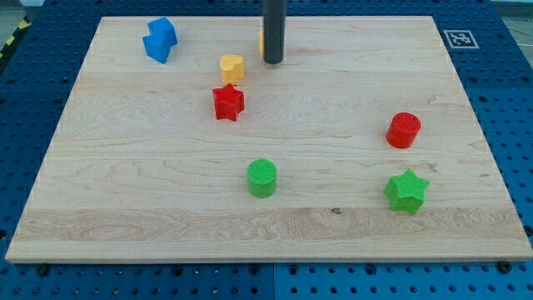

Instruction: Move the yellow hexagon to the top center

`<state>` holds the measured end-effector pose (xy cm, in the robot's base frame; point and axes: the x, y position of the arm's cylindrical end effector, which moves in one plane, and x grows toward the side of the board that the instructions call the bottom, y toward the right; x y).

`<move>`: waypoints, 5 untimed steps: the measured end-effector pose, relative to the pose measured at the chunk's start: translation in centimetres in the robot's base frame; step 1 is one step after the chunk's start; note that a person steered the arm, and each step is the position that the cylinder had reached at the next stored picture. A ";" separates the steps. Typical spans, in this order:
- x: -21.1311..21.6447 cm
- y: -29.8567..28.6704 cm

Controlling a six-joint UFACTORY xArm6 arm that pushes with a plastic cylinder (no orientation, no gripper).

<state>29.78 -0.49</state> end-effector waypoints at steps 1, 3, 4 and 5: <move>-1.8 -1.8; -1.4 -1.4; 0.9 -0.4; 1.0 -0.1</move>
